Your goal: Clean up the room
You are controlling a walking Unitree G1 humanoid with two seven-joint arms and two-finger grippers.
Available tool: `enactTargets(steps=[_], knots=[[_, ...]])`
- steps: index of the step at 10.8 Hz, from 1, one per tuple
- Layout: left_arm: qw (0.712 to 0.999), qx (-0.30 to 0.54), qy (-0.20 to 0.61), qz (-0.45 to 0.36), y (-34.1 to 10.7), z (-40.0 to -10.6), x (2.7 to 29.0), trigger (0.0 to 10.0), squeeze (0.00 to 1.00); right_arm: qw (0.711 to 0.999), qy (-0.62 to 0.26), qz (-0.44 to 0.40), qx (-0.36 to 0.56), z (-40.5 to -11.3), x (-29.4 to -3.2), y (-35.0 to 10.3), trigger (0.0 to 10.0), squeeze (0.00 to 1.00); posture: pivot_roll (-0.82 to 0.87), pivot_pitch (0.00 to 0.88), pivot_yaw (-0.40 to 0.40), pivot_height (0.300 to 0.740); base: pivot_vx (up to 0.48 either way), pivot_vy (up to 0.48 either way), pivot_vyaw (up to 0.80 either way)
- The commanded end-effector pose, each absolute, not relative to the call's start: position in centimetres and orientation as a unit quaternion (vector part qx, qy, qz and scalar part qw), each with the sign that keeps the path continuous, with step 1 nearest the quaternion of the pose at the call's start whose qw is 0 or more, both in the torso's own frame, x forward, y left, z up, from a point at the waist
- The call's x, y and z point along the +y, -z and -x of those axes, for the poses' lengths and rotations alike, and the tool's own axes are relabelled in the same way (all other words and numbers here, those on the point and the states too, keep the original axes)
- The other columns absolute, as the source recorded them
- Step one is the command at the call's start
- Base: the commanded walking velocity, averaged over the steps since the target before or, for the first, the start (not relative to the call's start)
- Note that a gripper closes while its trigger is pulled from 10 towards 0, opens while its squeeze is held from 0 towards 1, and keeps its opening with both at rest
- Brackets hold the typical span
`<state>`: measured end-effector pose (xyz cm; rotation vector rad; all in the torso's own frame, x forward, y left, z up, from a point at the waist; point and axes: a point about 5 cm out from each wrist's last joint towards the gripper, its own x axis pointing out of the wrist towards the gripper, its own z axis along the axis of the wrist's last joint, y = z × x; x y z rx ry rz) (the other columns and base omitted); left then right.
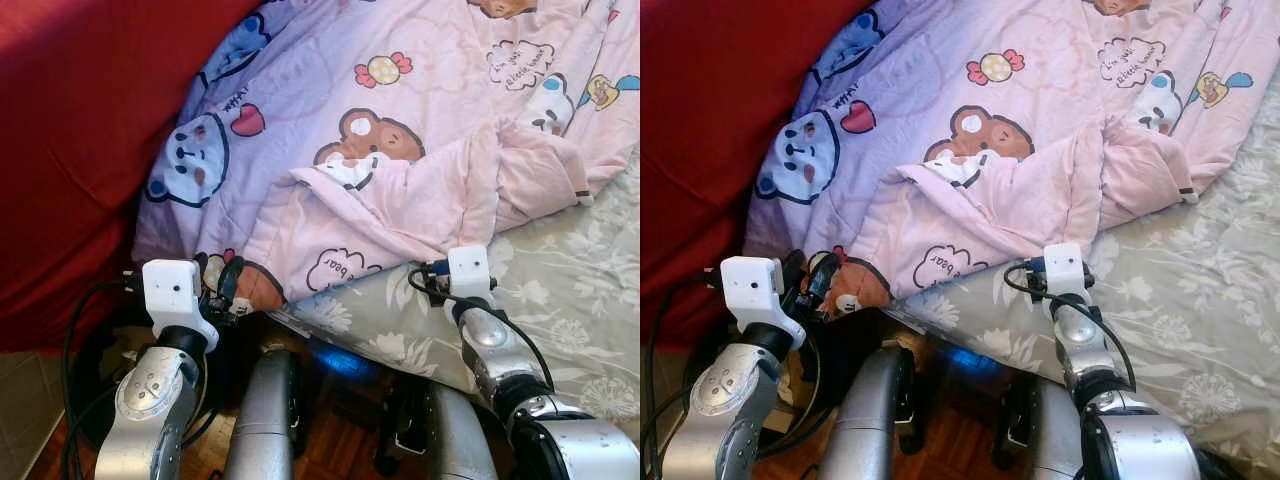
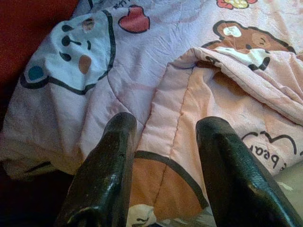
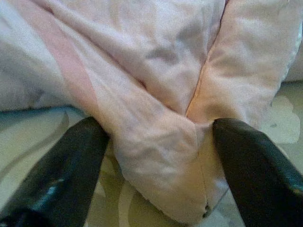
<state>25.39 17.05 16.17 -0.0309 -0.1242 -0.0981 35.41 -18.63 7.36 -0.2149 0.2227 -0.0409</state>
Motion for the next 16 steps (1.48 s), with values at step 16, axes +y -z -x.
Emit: enactTargets(steps=[16], knots=[[0.999, -0.008, 0.039, 0.028, -13.4, -24.4, 17.0, 10.0, 0.0, 0.983, 0.043, 0.107, 0.142, -33.8, -20.5, -5.4, 0.0, 0.0, 0.29, 0.546, 0.045, 0.635, 0.0, 0.0, 0.0]])
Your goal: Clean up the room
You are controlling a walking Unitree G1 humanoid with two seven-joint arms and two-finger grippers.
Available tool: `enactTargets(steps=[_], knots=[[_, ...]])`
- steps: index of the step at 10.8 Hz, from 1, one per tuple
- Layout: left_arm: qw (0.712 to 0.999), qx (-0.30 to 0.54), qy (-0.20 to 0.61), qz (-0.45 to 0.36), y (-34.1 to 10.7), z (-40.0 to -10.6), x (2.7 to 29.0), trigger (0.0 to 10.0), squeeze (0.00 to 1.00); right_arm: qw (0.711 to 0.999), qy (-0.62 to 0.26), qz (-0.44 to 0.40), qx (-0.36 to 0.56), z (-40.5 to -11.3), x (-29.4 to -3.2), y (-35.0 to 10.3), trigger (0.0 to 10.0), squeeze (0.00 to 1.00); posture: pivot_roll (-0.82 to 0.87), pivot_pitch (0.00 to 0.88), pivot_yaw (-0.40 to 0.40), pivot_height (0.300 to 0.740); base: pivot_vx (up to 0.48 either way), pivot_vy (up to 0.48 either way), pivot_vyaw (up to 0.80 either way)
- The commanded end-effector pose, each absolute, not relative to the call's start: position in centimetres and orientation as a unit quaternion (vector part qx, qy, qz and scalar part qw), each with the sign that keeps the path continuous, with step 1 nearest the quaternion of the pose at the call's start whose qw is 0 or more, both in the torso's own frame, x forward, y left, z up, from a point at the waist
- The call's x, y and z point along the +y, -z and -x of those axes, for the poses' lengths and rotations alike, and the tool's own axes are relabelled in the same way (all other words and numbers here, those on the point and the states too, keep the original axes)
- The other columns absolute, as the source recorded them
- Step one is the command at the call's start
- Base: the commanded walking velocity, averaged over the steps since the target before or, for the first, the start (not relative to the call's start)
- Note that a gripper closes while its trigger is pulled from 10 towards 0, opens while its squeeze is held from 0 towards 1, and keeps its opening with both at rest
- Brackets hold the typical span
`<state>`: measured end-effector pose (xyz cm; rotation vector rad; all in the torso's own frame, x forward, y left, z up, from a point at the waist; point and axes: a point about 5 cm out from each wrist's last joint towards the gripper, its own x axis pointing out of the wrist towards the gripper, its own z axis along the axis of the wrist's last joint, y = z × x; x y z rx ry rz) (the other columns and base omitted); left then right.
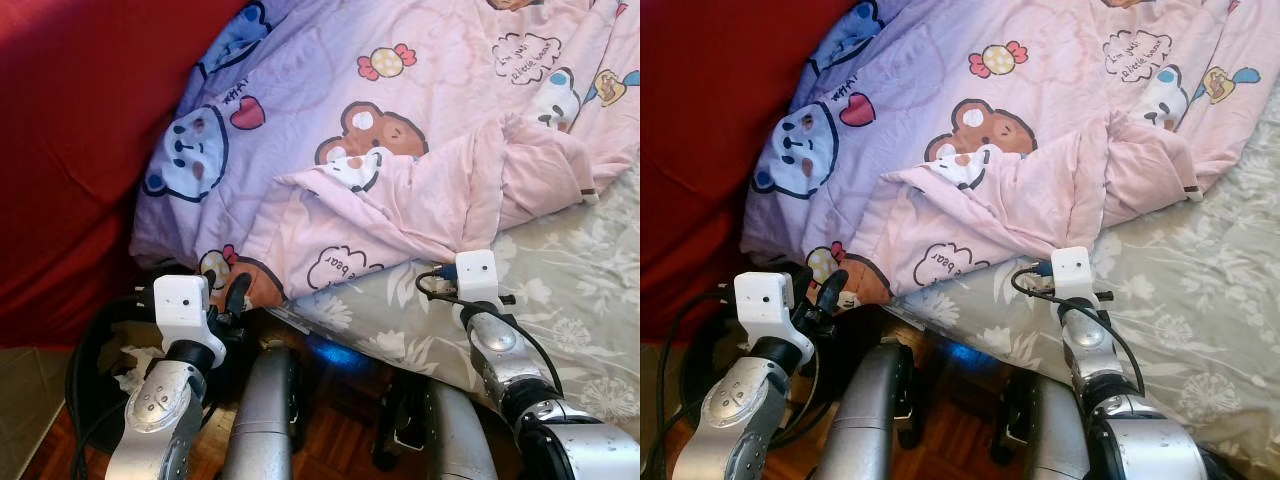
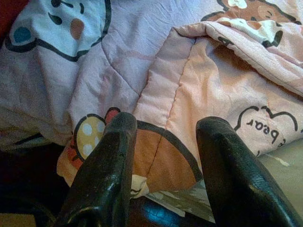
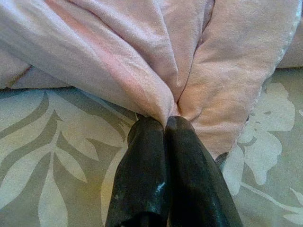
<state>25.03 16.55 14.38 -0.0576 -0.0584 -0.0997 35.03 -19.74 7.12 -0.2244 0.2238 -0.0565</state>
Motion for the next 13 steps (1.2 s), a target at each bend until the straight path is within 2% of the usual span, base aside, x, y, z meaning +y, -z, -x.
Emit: enactTargets(steps=[1, 3, 6, 7, 8, 10, 11, 13], knots=[[0.999, -0.005, 0.039, 0.029, -13.1, -24.6, 16.8, 10.0, 0.0, 0.983, 0.051, 0.103, 0.142, -33.5, -20.9, -5.2, 0.0, 0.0, 0.28, 0.542, 0.039, 0.635, 0.0, 0.0, 0.0], [0.999, 0.004, 0.041, 0.032, -12.0, -25.1, 16.6, 10.0, 0.0, 0.982, 0.076, 0.106, 0.136, -32.6, -22.7, -4.8, 0.0, 0.0, 0.25, 0.509, 0.026, 0.635, 0.0, 0.0, 0.0], [0.998, 0.043, 0.038, 0.007, -8.8, -25.6, 17.5, 10.0, 0.0, 0.985, 0.117, 0.09, 0.09, -31.3, -25.4, -5.3, 0.0, 0.0, 0.19, 0.404, 0.0, 0.635, 0.0, 0.0, 0.0], [0.998, 0.059, 0.031, 0.007, -7.6, -25.6, 18.0, 10.0, 0.0, 0.985, 0.129, 0.088, 0.076, -30.3, -26.3, -5.0, 0.0, 0.0, 0.18, 0.388, -0.005, 0.635, 0.0, 0.0, 0.0], [0.996, 0.084, 0.031, -0.007, -5.6, -25.9, 18.4, 10.0, 0.0, 0.984, 0.136, 0.084, 0.078, -28.0, -27.1, -3.6, 0.0, 0.0, 0.16, 0.337, -0.014, 0.635, 0.0, 0.0, 0.0], [0.995, 0.091, 0.03, -0.009, -4.8, -27.0, 18.6, 10.0, 0.0, 0.983, 0.098, 0.076, 0.133, -24.8, -25.9, -0.3, 0.0, 0.0, 0.13, 0.288, -0.022, 0.635, 0.0, 0.0, 0.0], [0.996, 0.088, 0.029, -0.009, -4.7, -28.1, 18.6, 10.0, 0.0, 0.976, 0.083, 0.065, 0.19, -22.3, -24.9, 2.3, 0.0, 0.0, 0.12, 0.249, -0.025, 0.635, 0.0, 0.0, 0.0], [0.996, 0.084, 0.03, -0.009, -4.4, -29.1, 18.6, 10.0, 0.0, 0.963, 0.095, 0.06, 0.245, -19.2, -24.3, 4.5, 0.0, 0.0, 0.11, 0.212, -0.026, 0.635, 0.0, 0.0, 0.0]])
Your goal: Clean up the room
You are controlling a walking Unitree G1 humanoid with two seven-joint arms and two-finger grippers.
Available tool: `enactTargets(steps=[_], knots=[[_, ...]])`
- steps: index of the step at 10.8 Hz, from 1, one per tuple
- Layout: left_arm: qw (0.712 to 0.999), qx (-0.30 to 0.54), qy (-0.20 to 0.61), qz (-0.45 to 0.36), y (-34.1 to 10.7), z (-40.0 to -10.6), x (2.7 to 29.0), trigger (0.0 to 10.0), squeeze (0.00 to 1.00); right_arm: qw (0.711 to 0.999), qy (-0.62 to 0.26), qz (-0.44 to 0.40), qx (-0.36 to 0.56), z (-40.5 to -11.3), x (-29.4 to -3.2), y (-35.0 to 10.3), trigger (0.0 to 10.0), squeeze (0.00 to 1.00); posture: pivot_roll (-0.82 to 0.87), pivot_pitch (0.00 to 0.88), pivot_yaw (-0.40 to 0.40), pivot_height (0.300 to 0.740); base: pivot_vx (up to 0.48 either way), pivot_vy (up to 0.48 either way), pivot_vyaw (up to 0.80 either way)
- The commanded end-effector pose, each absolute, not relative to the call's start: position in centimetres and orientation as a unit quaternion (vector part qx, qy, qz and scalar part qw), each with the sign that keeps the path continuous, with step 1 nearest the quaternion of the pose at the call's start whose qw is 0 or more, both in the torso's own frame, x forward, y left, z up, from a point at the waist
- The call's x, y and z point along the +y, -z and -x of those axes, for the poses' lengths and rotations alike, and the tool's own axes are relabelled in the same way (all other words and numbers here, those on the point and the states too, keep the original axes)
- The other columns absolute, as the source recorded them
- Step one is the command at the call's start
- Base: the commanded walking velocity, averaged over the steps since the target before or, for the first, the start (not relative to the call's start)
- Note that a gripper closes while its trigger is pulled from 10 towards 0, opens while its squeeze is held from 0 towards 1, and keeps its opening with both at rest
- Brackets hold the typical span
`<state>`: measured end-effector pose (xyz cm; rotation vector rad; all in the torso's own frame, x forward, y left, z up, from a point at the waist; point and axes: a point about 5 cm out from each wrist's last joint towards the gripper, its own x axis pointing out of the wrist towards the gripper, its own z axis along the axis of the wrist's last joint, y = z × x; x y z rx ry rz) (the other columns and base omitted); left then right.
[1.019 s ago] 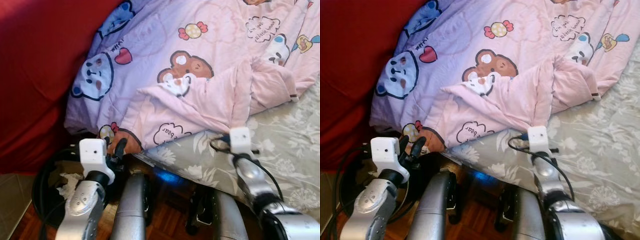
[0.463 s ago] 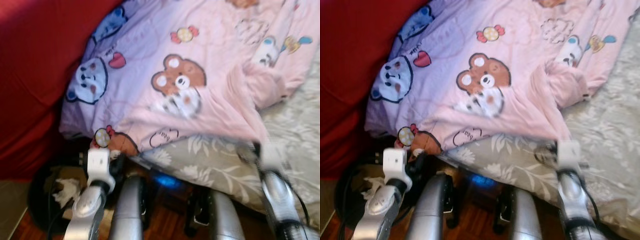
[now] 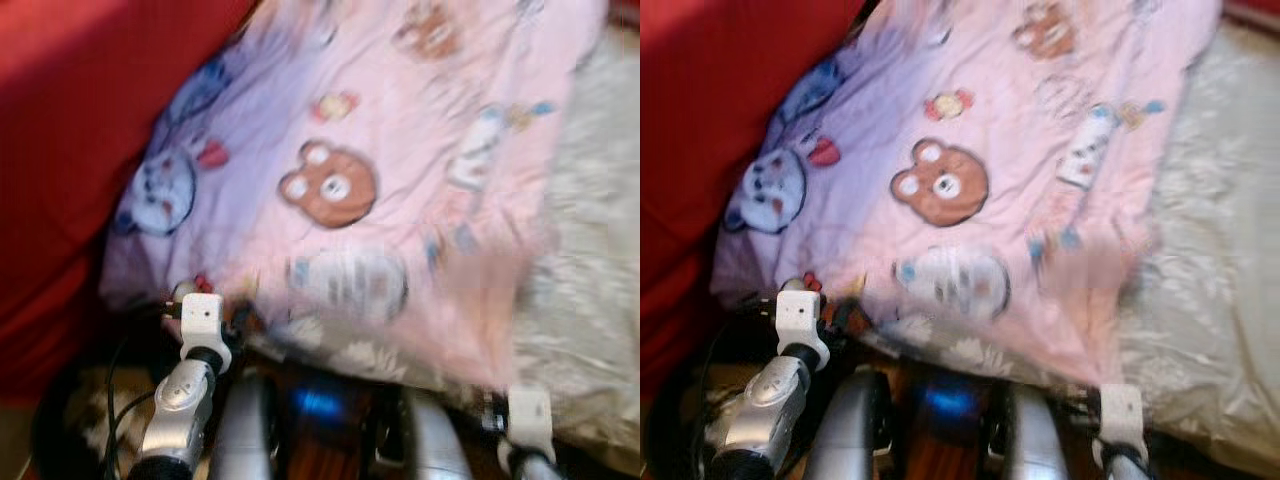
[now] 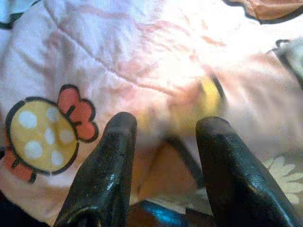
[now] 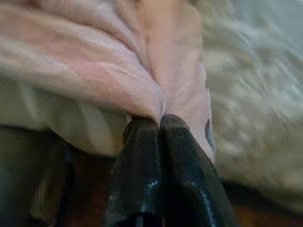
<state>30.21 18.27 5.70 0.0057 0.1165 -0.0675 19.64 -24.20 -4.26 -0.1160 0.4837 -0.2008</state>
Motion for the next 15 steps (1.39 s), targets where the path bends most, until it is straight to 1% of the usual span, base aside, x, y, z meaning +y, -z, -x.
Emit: enactTargets(steps=[1, 3, 4, 5, 7, 9, 12, 15], knots=[[0.996, 0.083, 0.03, -0.01, -4.3, -29.4, 18.7, 10.0, 0.0, 0.955, 0.115, 0.048, 0.27, -18.2, -24.2, 5.3, 0.0, 0.0, 0.11, 0.194, -0.026, 0.635, 0.0, 0.0, 0.0], [0.996, 0.083, 0.026, -0.012, -4.1, -29.9, 18.9, 10.0, 0.0, 0.926, 0.162, 0.042, 0.338, -16.6, -24.2, 6.8, 0.0, 0.0, 0.11, 0.157, -0.025, 0.635, 0.0, 0.0, 0.0], [0.996, 0.082, 0.027, -0.012, -4.0, -30.1, 18.8, 10.0, 0.0, 0.919, 0.153, 0.029, 0.362, -16.3, -23.6, 7.3, 0.0, 0.0, 0.11, 0.143, -0.024, 0.635, 0.0, 0.0, 0.0], [0.996, 0.081, 0.027, -0.011, -3.9, -30.2, 18.8, 10.0, 0.0, 0.914, 0.117, 0.026, 0.387, -15.9, -22.6, 7.9, 0.0, 0.0, 0.11, 0.137, -0.025, 0.635, 0.0, 0.0, 0.0], [0.996, 0.087, 0.03, -0.013, -3.5, -30.2, 18.7, 10.0, 0.0, 0.908, 0.101, 0.027, 0.405, -14.9, -21.1, 8.6, 0.0, 0.0, 0.11, 0.116, -0.028, 0.635, 0.0, 0.0, 0.0], [0.995, 0.097, 0.032, -0.014, -3.0, -30.0, 18.6, 10.0, 0.0, 0.914, 0.104, 0.018, 0.391, -14.9, -20.7, 8.6, 0.0, 0.0, 0.11, 0.108, -0.022, 0.635, 0.0, 0.0, 0.0], [0.993, 0.114, 0.033, -0.013, -2.1, -29.4, 18.7, 10.0, 0.0, 0.935, 0.148, 0.008, 0.323, -16.8, -22.2, 7.0, 0.0, 0.0, 0.11, 0.124, -0.019, 0.635, 0.0, 0.0, 0.0], [0.986, 0.16, 0.037, -0.009, -0.3, -28.1, 18.9, 10.0, 0.0, 0.936, 0.16, 0.008, 0.313, -17.3, -22.7, 6.6, 0.0, 0.0, 0.11, 0.137, -0.008, 0.635, 0.0, 0.0, 0.0]])
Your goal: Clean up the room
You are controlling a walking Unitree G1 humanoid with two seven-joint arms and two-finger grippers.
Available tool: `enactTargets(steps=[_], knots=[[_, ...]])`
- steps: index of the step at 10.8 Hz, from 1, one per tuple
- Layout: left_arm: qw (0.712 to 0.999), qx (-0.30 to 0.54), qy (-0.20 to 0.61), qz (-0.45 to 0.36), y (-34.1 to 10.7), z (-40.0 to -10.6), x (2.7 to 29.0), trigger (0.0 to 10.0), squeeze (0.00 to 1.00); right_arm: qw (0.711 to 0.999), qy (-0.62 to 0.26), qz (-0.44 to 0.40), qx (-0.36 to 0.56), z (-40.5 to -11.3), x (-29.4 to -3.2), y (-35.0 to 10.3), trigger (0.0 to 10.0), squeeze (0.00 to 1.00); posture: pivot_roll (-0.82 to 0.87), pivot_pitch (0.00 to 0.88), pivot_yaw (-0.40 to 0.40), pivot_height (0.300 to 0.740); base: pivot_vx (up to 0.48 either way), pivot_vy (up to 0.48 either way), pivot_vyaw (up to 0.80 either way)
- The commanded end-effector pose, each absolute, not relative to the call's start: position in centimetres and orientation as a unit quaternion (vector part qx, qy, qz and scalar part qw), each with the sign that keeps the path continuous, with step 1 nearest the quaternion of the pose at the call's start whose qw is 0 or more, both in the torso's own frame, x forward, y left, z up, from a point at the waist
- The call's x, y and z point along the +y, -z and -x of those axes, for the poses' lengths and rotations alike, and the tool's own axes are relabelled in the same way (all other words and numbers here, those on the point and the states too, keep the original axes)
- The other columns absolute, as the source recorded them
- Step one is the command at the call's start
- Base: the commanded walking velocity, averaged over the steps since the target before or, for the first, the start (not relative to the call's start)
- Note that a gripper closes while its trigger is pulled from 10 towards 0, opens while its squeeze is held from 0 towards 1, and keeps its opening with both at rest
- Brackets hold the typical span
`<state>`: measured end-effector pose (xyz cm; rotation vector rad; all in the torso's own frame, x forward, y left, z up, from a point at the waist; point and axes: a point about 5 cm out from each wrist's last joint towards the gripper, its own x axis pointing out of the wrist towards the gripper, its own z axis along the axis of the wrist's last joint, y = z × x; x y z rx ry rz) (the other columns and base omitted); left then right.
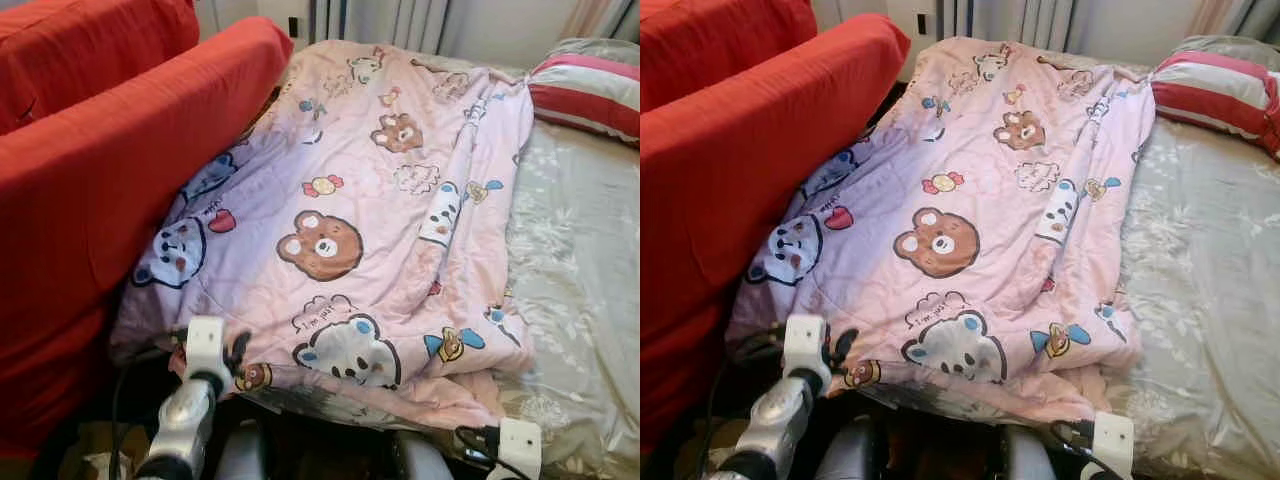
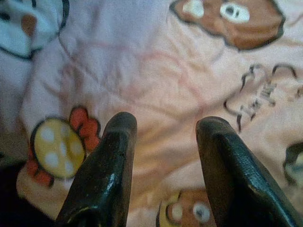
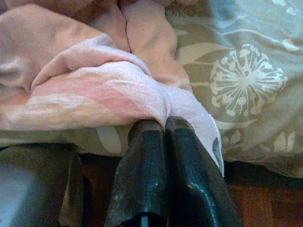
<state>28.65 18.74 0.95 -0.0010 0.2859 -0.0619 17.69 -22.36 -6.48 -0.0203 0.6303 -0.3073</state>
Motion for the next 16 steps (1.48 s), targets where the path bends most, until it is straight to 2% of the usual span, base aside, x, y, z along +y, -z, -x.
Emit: enactTargets(steps=[1, 3, 4, 5, 11, 12, 16], knots=[[0.982, 0.187, 0.028, -0.013, 0.7, -27.1, 19.5, 10.0, 0.0, 0.937, 0.161, 0.007, 0.309, -17.5, -22.6, 6.5, 0.0, 0.0, 0.11, 0.141, -0.003, 0.635, 0.0, 0.0, 0.0], [0.977, 0.213, 0.014, -0.012, 1.8, -25.9, 20.2, 10.0, 0.0, 0.938, 0.162, 0.004, 0.306, -17.6, -22.5, 6.5, 0.0, 0.0, 0.11, 0.142, 0.0, 0.635, 0.0, 0.0, 0.0], [0.977, 0.212, 0.013, -0.013, 1.8, -25.9, 20.2, 10.0, 0.0, 0.938, 0.163, 0.005, 0.307, -17.6, -22.5, 6.5, 0.8, 0.0, 0.11, 0.142, 0.001, 0.635, 0.0, 0.0, 0.0], [0.977, 0.212, 0.013, -0.013, 1.8, -26.0, 20.2, 10.0, 0.0, 0.937, 0.165, 0.002, 0.308, -17.6, -22.5, 6.5, 10.0, 0.0, 0.11, 0.142, 0.001, 0.635, 0.0, 0.0, 0.0], [0.977, 0.211, 0.018, -0.015, 1.7, -26.2, 20.0, 10.0, 0.0, 0.938, 0.166, -0.005, 0.304, -17.8, -22.1, 6.5, 10.0, 0.0, 0.11, 0.138, 0.007, 0.635, 0.0, 0.0, 0.0], [0.977, 0.212, 0.018, -0.015, 1.7, -26.1, 20.1, 10.0, 0.0, 0.939, 0.166, -0.008, 0.302, -17.8, -22.0, 6.5, 10.0, 1.0, 0.11, 0.138, 0.007, 0.635, 0.0, 0.0, 0.0], [0.976, 0.218, 0.019, -0.014, 1.9, -25.9, 20.0, 10.0, 0.0, 0.942, 0.173, -0.007, 0.287, -17.1, -22.1, 6.5, 10.0, 1.0, 0.1, 0.14, 0.004, 0.635, 0.0, 0.0, 0.0]])
